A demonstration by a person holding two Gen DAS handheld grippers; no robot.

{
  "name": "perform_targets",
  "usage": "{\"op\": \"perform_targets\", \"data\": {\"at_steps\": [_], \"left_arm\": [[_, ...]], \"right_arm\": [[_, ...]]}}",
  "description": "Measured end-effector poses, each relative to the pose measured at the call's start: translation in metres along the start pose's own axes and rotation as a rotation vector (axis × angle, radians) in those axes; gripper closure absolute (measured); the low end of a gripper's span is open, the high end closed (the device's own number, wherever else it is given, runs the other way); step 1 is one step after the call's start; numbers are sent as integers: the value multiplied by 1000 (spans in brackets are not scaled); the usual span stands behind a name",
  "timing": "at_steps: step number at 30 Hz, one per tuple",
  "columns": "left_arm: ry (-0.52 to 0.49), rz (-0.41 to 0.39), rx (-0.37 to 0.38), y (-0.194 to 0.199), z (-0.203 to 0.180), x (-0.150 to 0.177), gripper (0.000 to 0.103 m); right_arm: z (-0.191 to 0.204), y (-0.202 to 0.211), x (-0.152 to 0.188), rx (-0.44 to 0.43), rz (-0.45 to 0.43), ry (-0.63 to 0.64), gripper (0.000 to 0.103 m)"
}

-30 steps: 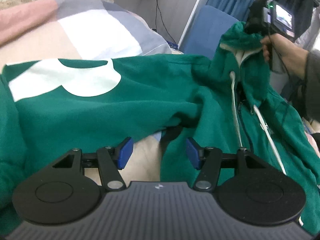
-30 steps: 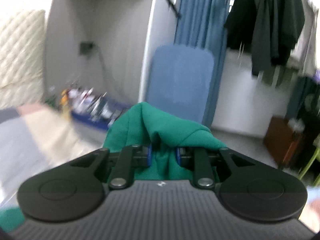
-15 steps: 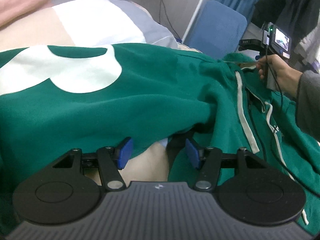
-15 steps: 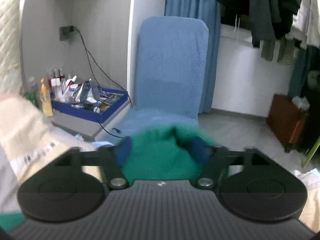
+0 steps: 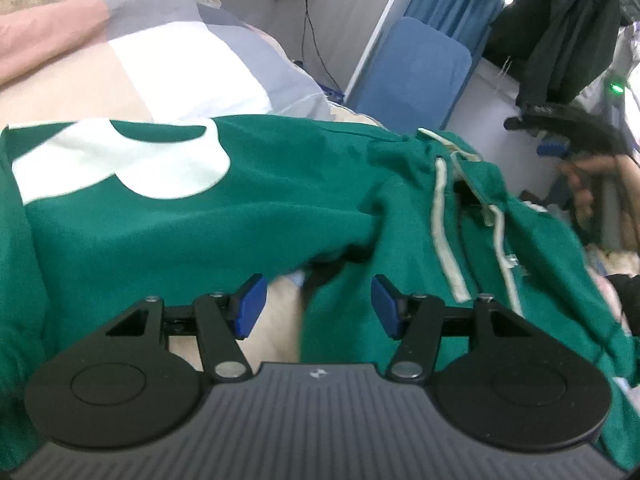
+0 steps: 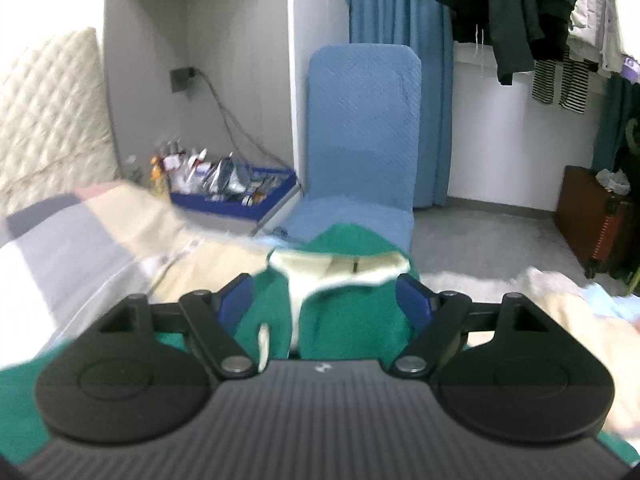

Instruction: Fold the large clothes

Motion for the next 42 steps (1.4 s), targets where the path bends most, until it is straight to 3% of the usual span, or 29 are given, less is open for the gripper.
{"op": "perform_targets", "data": {"at_steps": [8, 13, 19, 28, 33, 42], "left_arm": [[-45, -2, 54, 50, -40, 18, 39], [-24, 31, 96, 87, -53, 48, 39], [-72, 56, 92, 115, -72, 69, 39], [-73, 92, 90, 144, -82, 97, 39], [-52, 123, 70, 135, -76, 98, 39], [241, 142, 97, 118, -17, 78, 40]], "right_arm": [[3, 145, 39, -88, 28, 41, 24], [-1, 232, 66, -121, 83, 47, 24], [-6, 300, 114, -162, 117, 18, 23], [18, 323, 201, -252, 224, 16, 24], [37, 321, 227, -312, 234, 66, 24], [68, 308, 253, -502, 300, 20, 25]]}}
Point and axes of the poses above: each gripper's, at about its wrist camera, not at the fingertips, and y roughly against the way its jaws point, z to its left, x to its underside, the point moved 5 cm from there along -y, roughly the way its jaws point, and after that the axes turned 8 degrees about x, right-handed, at the moved point
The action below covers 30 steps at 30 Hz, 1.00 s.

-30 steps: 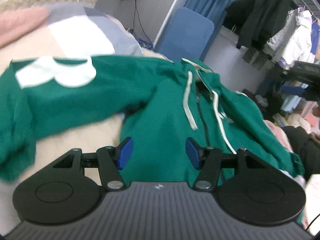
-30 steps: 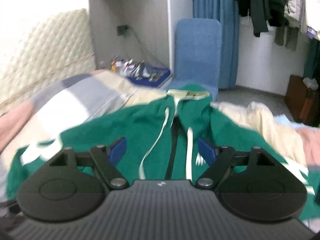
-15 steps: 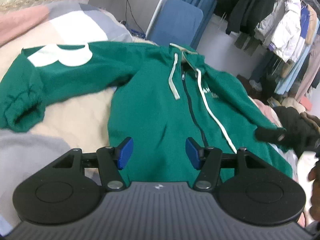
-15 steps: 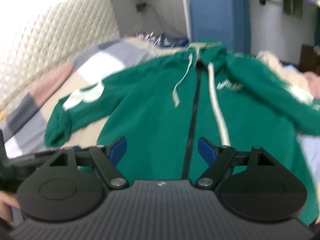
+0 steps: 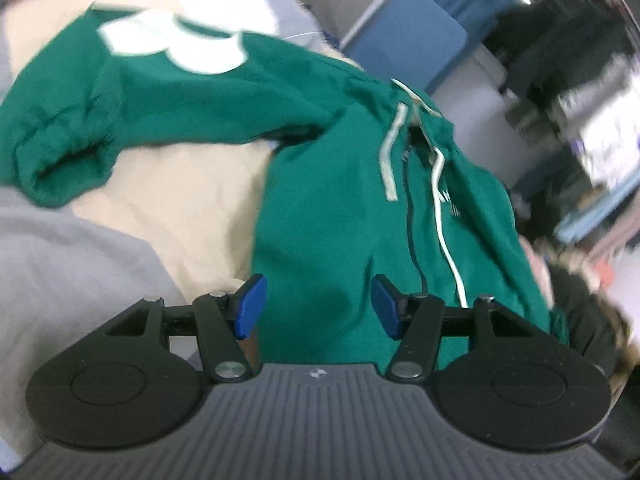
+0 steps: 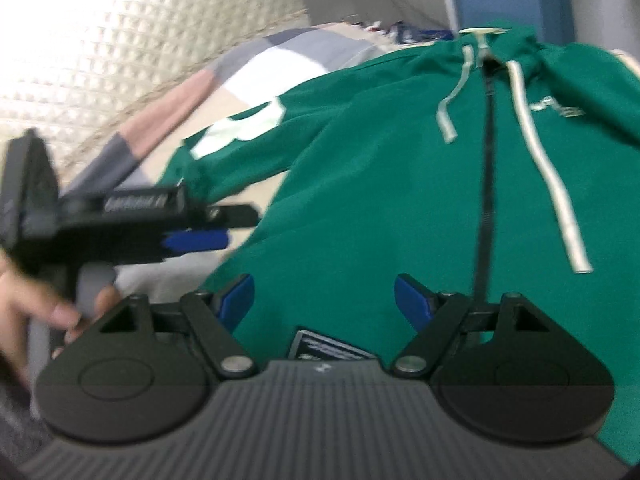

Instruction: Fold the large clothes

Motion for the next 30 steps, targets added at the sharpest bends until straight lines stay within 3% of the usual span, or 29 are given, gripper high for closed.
{"op": "perform_targets", "data": {"at_steps": [5, 12, 13, 16, 19, 22, 24, 30], "left_arm": [[86, -40, -37, 6, 20, -13, 40], [131, -17, -42, 0, 27, -12, 40], [128, -10, -41, -1, 26, -11, 40], [113, 18, -27, -5, 22, -5, 40], [97, 42, -20, -9, 15, 3, 40], [94, 61, 9, -13, 9, 11, 39], [83, 79, 29, -15, 3, 17, 32], [49, 118, 31, -25, -6, 29, 28]], "right_arm": [[24, -7, 12, -96, 25, 104, 27], [55, -26, 41, -75, 44, 365, 32], [56, -28, 45, -57, 50, 399, 41], [52, -30, 48, 29, 51, 458, 81], [36, -18, 31, 10, 45, 340, 91], [15, 0, 13, 14, 2, 212, 93], [0, 8, 7, 19, -4, 121, 93], [-25, 1, 12, 26, 68, -19, 93]]}}
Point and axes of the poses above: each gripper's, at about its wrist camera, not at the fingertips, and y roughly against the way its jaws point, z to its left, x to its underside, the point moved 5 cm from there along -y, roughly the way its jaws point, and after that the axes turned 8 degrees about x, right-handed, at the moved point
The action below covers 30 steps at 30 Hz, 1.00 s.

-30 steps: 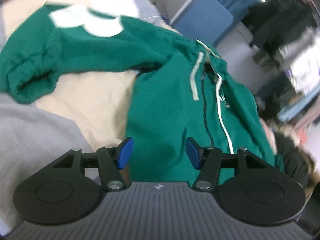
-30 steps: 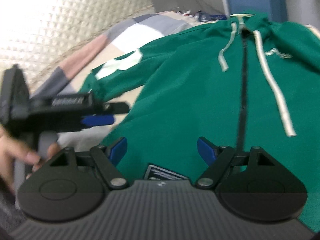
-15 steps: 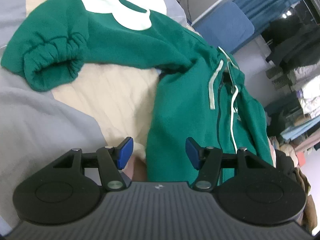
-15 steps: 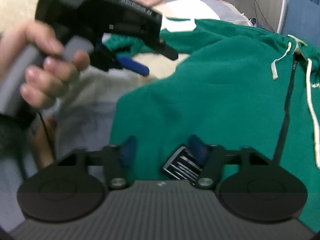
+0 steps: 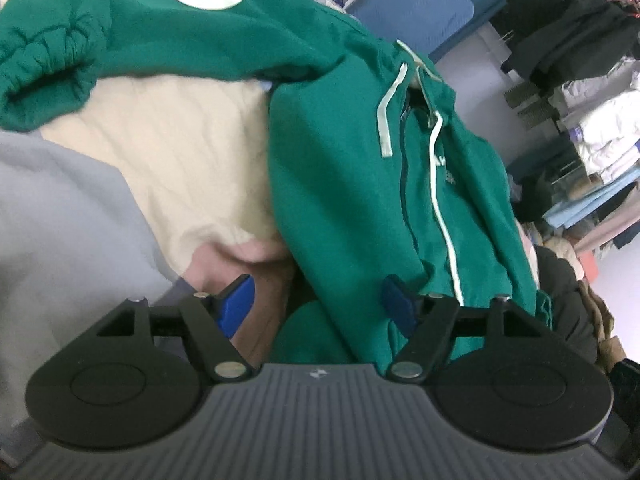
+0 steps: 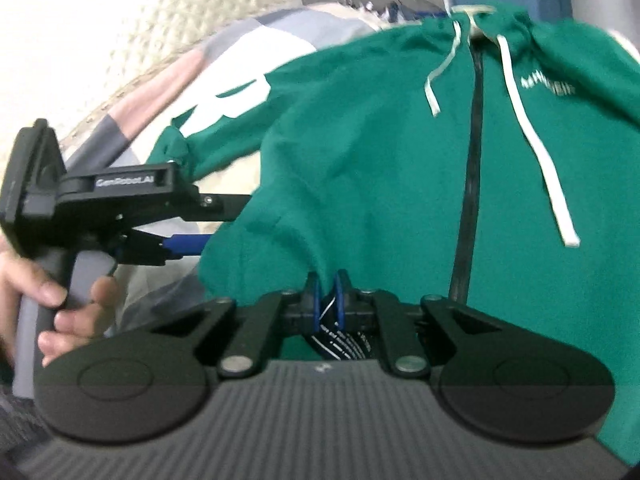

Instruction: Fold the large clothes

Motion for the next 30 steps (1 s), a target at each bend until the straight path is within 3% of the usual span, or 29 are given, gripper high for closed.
{"op": "perform_targets", "data": {"at_steps": [5, 9, 11, 14, 19, 22, 24, 26, 30], "left_arm": [[13, 8, 22, -2, 2, 6, 28], [30, -13, 116, 5, -3, 4, 28], [28, 11, 176, 6, -10, 8, 25], [-59, 15, 139, 6, -22, 13, 22], [-121, 35, 11, -7, -26, 21, 24], [-133, 32, -43, -5, -26, 24, 47], [-134, 39, -73, -5, -25, 24, 75], [-115, 40, -89, 2, -25, 23, 89], [-122, 45, -139, 21, -31, 24, 93]], "right_arm": [[-2, -12, 3, -14, 23, -38, 90], [-5, -9, 6, -21, 14, -50, 90], [-8, -6, 5, -36, 9, -72, 81], [-17, 2, 5, -49, 3, -125, 67], [-30, 21, 5, -26, -48, -164, 57], [-41, 34, 5, 6, -89, -214, 54], [-52, 43, 4, 28, -115, -256, 54], [-61, 51, 2, 52, -143, -287, 53], [-74, 72, -4, 114, -214, -303, 52]]}}
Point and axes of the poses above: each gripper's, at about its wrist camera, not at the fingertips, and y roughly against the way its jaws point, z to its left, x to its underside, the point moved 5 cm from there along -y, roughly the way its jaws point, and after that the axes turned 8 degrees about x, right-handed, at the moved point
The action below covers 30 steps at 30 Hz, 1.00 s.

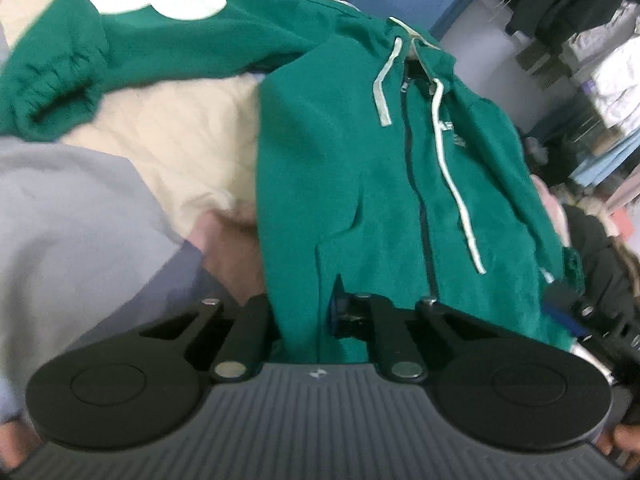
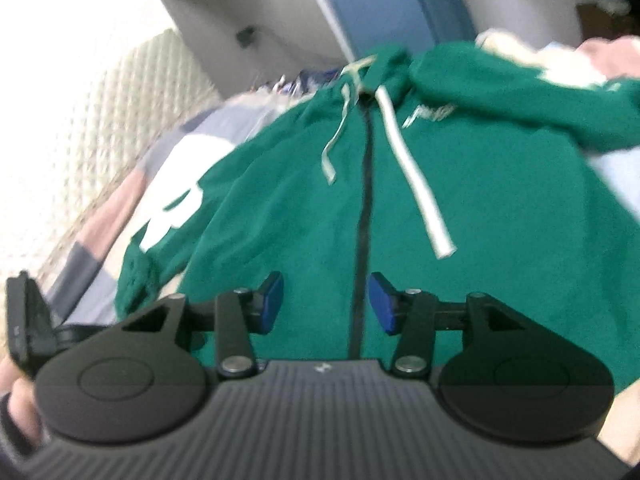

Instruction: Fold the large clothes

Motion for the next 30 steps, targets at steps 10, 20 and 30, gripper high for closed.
{"op": "perform_targets", "data": {"at_steps": [10, 20, 30], "left_arm": [[6, 85, -250, -13, 6, -2, 91], [23, -6, -231, 31, -23, -30, 28], [-182, -80, -111, 12, -95, -41, 28]], "right_arm": [[-31, 36, -30, 61, -77, -26, 52], [-85, 43, -77, 153, -79, -76, 52], [-213, 41, -123, 383, -164, -19, 46]]}}
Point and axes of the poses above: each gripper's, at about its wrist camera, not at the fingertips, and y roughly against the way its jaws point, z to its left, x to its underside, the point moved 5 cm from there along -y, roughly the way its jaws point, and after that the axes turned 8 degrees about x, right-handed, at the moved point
